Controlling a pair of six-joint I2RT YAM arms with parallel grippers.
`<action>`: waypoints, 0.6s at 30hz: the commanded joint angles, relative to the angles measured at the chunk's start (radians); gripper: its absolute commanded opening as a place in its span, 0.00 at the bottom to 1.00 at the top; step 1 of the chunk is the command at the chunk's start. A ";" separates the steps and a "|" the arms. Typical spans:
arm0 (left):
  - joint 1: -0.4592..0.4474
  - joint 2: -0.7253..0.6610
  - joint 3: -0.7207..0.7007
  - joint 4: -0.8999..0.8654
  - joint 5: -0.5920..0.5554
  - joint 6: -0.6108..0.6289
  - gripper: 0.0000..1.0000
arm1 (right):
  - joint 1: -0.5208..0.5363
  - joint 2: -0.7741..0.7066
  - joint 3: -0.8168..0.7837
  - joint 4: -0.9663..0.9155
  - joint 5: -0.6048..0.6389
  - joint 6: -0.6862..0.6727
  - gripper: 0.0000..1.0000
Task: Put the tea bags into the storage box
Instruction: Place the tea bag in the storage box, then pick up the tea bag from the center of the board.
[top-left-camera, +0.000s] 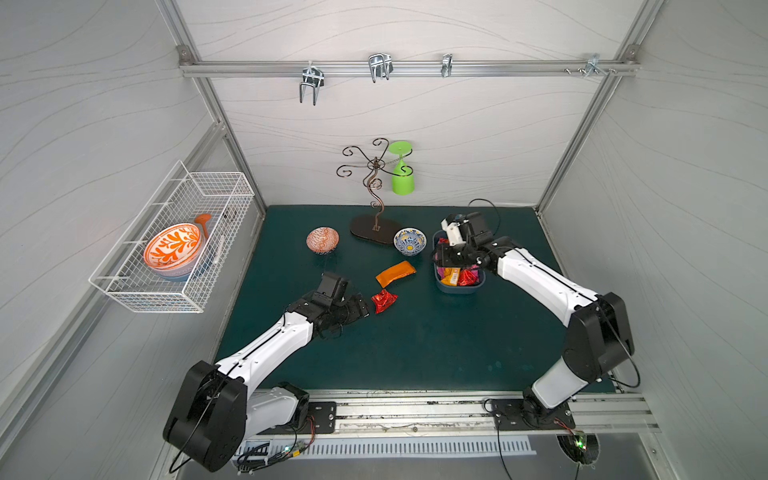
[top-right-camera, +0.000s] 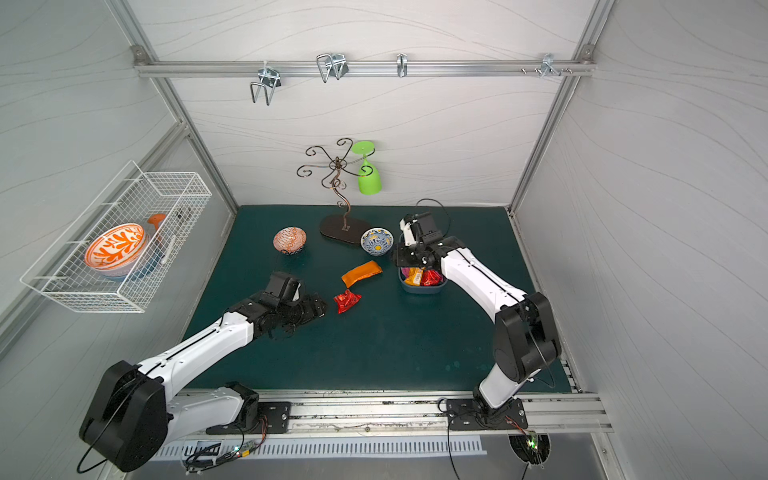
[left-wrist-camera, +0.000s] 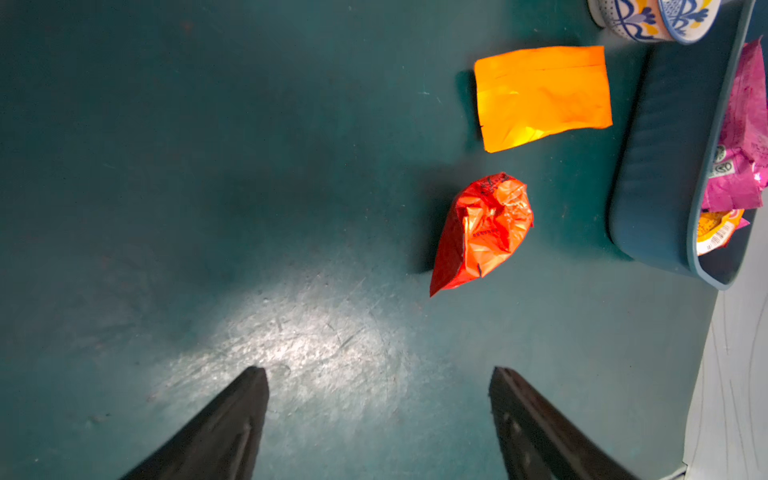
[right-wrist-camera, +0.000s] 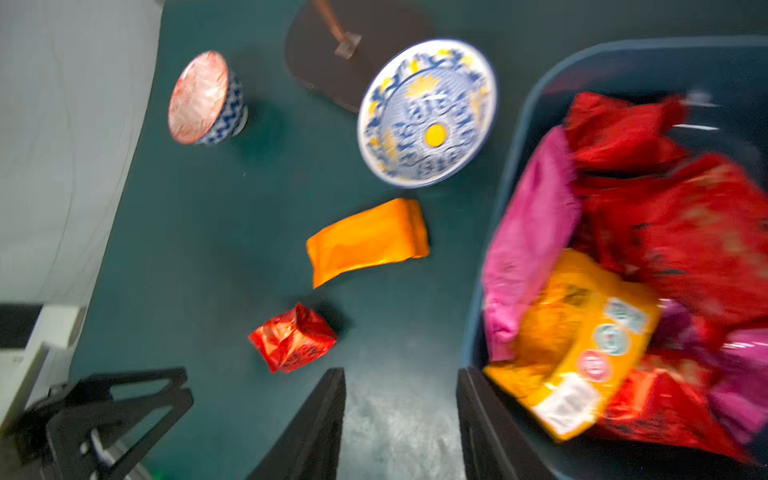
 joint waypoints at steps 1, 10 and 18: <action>-0.002 -0.002 0.014 0.016 -0.073 -0.007 0.89 | 0.121 0.028 0.005 -0.013 0.029 -0.003 0.48; 0.046 -0.064 -0.080 -0.037 -0.220 -0.147 0.91 | 0.382 0.250 0.137 0.014 0.175 -0.072 0.50; 0.166 -0.172 -0.202 -0.030 -0.173 -0.240 0.91 | 0.495 0.484 0.410 -0.137 0.405 -0.209 0.64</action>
